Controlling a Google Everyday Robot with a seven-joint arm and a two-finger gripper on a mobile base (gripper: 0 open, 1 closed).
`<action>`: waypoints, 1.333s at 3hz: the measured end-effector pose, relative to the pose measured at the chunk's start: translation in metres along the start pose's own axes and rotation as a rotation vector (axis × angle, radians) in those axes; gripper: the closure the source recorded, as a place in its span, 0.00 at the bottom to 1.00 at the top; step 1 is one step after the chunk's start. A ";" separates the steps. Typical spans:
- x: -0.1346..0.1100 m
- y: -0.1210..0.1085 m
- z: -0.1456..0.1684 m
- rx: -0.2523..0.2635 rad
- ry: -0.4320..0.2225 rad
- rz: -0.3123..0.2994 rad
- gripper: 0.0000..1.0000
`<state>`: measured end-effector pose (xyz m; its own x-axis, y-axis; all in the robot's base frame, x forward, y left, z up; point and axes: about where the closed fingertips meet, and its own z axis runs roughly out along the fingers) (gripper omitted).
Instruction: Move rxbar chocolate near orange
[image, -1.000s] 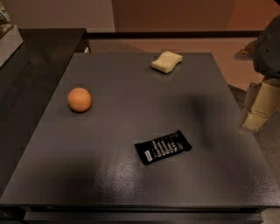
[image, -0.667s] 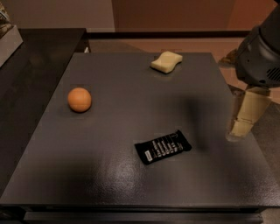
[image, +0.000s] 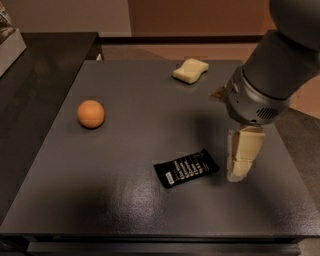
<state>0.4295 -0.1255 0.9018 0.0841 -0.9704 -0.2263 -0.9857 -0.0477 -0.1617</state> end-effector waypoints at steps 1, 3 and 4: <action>-0.016 0.003 0.028 -0.042 -0.005 -0.074 0.00; -0.035 0.011 0.062 -0.113 0.007 -0.151 0.00; -0.039 0.015 0.074 -0.138 0.018 -0.168 0.00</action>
Offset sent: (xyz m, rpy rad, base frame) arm -0.0016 0.0579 -0.0629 -0.0353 0.0852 0.1997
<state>0.4227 -0.0711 0.8372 0.2478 -0.9500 -0.1901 -0.9687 -0.2402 -0.0629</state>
